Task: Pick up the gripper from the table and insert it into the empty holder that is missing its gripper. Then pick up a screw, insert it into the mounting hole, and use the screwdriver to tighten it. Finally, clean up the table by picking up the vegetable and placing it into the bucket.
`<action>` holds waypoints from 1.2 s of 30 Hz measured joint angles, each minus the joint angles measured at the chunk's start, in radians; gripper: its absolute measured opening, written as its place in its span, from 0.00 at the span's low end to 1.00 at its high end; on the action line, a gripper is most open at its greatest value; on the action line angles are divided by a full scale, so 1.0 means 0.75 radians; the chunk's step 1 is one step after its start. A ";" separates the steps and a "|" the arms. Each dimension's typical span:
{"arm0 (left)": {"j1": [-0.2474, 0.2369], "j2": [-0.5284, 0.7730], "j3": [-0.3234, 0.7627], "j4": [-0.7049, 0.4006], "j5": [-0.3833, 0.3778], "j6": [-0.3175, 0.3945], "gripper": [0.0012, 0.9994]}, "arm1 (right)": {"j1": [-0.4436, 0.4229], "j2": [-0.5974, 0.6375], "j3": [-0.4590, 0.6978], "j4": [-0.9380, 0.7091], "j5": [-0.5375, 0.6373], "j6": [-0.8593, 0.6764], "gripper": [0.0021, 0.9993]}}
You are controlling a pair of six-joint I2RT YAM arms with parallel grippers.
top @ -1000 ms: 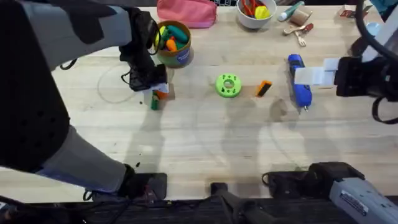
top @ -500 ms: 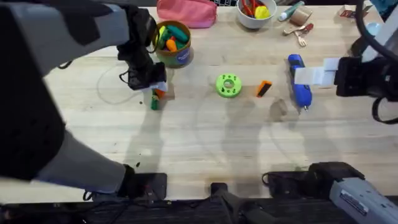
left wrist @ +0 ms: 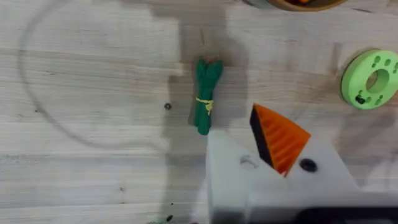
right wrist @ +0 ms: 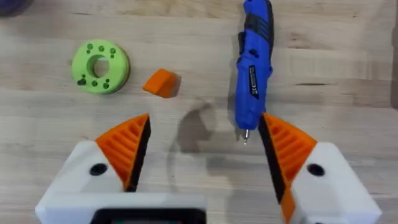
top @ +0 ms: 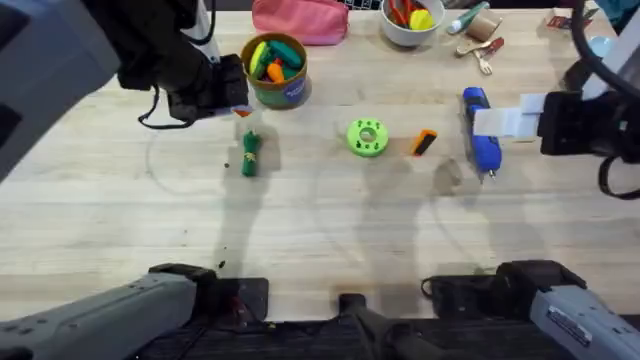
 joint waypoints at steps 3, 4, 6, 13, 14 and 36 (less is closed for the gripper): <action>0.000 -0.011 0.000 -0.004 -0.008 0.006 0.01 | 0.000 0.000 0.000 0.000 0.000 0.000 0.99; 0.000 -0.009 0.000 -0.005 -0.010 0.008 0.01 | 0.000 0.000 0.000 0.000 0.000 0.000 0.99; 0.000 -0.010 0.000 -0.004 -0.011 0.013 0.03 | 0.000 0.000 0.000 0.000 0.000 0.000 0.99; 0.000 -0.009 0.000 -0.003 -0.016 0.015 0.97 | 0.000 0.000 0.000 0.000 0.000 0.000 0.99; 0.000 -0.009 0.000 -0.003 -0.016 0.016 0.98 | 0.000 0.000 0.000 0.000 0.000 0.000 0.99; 0.000 -0.009 0.000 0.088 -0.016 0.043 0.99 | 0.000 0.000 0.000 0.000 0.000 0.000 0.99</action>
